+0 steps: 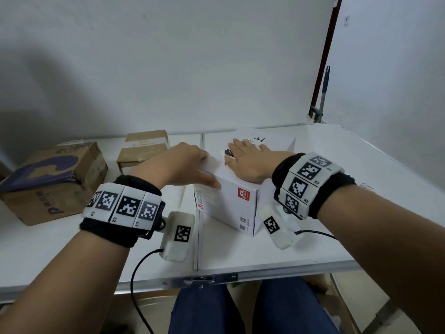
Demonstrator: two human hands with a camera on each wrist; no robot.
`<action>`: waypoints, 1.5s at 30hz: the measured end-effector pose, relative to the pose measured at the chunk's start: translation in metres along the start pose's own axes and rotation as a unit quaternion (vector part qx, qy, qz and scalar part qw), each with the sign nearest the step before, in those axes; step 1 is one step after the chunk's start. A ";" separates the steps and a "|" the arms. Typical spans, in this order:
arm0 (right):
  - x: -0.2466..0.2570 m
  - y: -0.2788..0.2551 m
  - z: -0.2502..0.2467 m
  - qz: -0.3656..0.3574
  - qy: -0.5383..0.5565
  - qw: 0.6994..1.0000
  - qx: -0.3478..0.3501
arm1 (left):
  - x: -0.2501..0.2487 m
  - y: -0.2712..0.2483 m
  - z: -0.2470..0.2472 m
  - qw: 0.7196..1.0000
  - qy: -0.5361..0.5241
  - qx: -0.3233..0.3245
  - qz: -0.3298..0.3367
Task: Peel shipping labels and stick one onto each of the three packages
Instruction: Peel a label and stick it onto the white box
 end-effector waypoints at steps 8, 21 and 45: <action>0.012 -0.017 0.004 -0.004 -0.003 1.000 0.005 | -0.002 -0.003 -0.001 1.000 -0.002 -0.010 0.015; 0.024 -0.035 0.008 -0.022 -0.007 1.000 -0.012 | 0.000 0.000 0.005 0.999 0.023 -0.021 0.025; -0.037 0.007 -0.020 0.041 0.054 0.997 -0.029 | 0.001 0.017 0.021 0.996 -0.088 0.005 0.023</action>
Point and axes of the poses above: each hand's wrist, its own y-axis towards the middle knuckle, its own z-axis out of the palm, x = y × z, the point moved 10 cm from there along y, towards the middle knuckle, and after that the axes turned 1 degree about x, right-handed, at the moved point
